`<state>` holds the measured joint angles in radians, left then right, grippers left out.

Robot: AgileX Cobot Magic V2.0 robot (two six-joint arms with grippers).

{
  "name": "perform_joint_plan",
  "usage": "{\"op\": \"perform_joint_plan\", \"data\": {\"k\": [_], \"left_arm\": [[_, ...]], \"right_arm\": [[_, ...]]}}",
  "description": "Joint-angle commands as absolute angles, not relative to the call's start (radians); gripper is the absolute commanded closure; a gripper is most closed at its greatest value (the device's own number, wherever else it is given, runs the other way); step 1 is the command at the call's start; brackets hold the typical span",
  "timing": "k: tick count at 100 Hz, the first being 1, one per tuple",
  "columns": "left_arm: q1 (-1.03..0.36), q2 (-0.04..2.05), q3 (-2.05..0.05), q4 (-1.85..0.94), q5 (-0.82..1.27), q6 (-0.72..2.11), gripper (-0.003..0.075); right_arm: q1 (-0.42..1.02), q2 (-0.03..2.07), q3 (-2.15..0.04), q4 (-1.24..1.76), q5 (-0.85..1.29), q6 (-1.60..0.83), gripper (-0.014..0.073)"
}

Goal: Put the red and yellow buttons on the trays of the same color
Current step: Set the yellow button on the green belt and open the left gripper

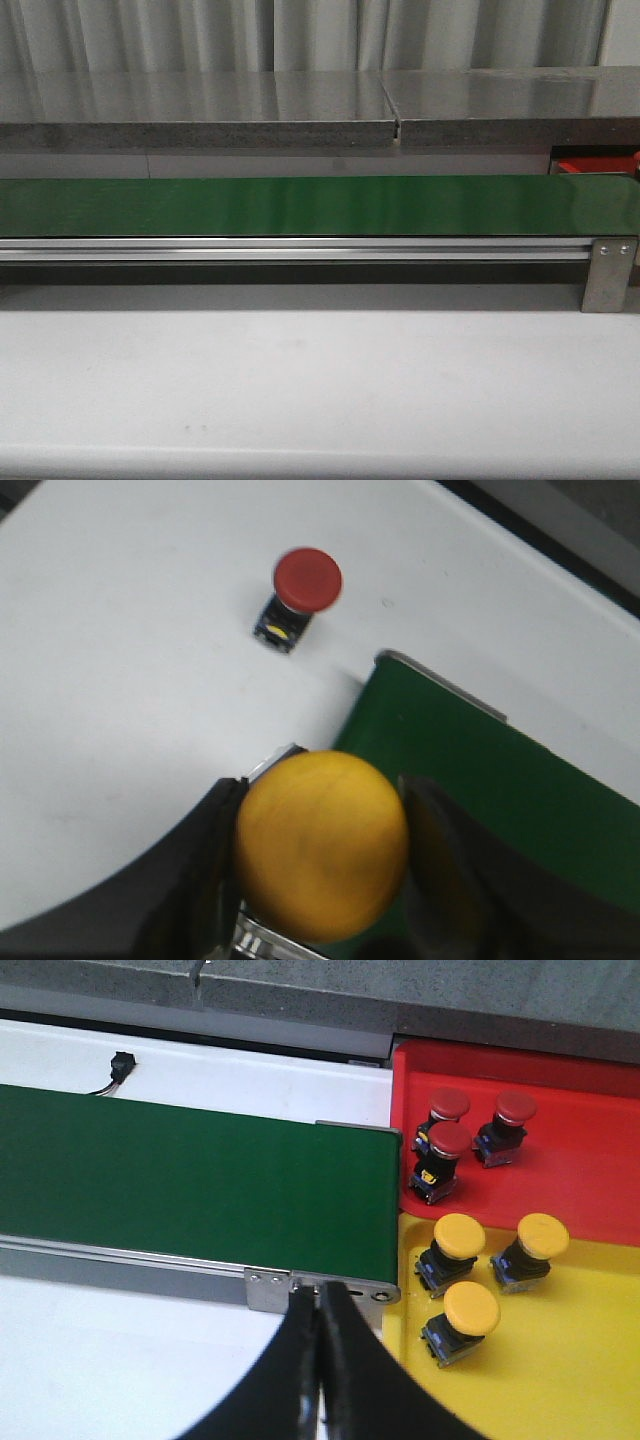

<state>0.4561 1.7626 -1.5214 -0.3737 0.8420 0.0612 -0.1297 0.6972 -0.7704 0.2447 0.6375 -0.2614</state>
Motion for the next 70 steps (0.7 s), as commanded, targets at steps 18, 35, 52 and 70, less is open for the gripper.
{"op": "perform_joint_plan", "data": {"k": [18, 35, 52, 70], "left_arm": [[0.367, 1.706, -1.454, -0.424, 0.743, 0.084, 0.0552], [0.323, 1.74, -1.424, -0.432, 0.706, 0.084, 0.0552], [0.299, 1.776, -1.424, -0.443, 0.711, 0.084, 0.0504], [0.296, 1.786, -1.431, -0.452, 0.718, 0.084, 0.0184]], "right_arm": [[-0.129, 0.695, -0.792, 0.245, 0.567, -0.274, 0.0701], [-0.129, 0.695, -0.792, 0.245, 0.567, -0.274, 0.0701], [-0.129, 0.695, -0.792, 0.245, 0.567, -0.274, 0.0701], [-0.129, 0.695, -0.792, 0.245, 0.567, -0.274, 0.0701]]}}
